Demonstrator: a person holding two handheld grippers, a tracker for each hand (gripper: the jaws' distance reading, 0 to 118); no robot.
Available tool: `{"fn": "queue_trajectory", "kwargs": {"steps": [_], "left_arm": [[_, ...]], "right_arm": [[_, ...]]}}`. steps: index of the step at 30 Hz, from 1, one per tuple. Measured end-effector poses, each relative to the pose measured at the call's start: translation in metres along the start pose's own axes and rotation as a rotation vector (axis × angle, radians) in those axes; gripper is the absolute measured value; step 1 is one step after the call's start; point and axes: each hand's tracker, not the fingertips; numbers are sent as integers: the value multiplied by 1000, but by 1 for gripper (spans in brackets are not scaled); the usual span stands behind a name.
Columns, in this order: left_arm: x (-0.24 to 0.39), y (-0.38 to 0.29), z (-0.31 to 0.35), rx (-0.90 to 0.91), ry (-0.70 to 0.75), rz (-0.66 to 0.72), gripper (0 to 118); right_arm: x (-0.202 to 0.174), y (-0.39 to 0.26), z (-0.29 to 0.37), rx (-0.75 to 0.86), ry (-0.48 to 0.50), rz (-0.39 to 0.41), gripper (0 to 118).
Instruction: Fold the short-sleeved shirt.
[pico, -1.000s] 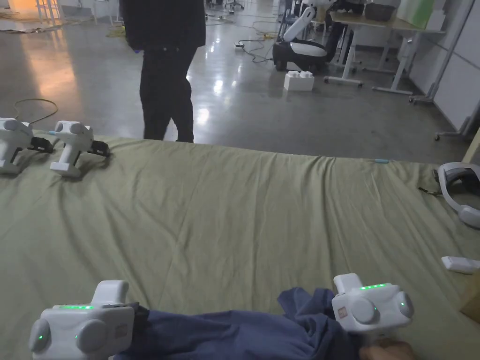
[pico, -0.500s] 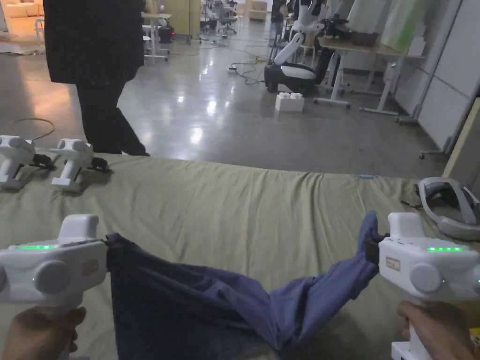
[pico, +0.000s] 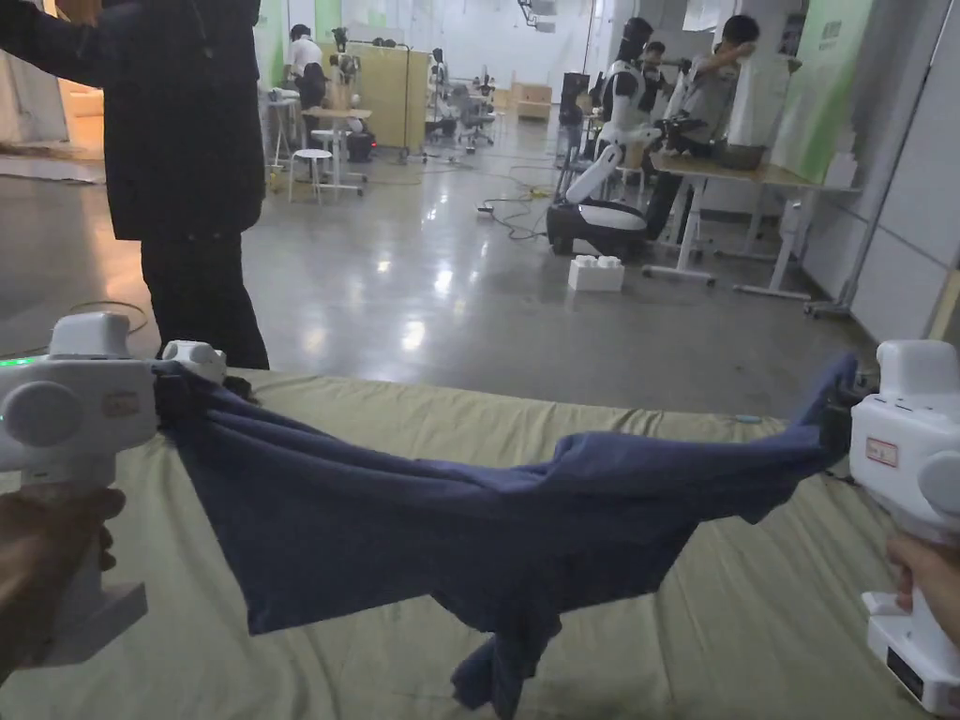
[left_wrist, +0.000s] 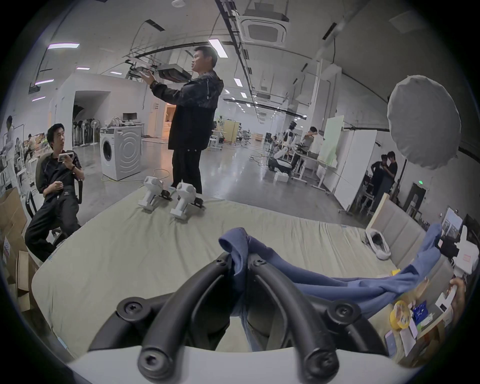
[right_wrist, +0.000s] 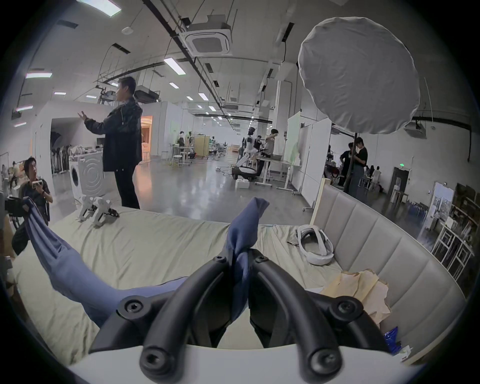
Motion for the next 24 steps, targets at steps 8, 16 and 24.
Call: {"fn": "queue_trajectory", "kwargs": {"steps": [8, 16, 24], "left_arm": [[2, 13, -2, 15, 0, -21, 12], [16, 36, -16, 36, 19, -63, 12], [16, 65, -28, 87, 42, -66, 12]], "right_arm": [[-14, 10, -3, 12, 5, -19, 13], [-30, 29, -18, 48, -17, 10, 13], [-26, 68, -26, 109, -65, 39, 13]]}}
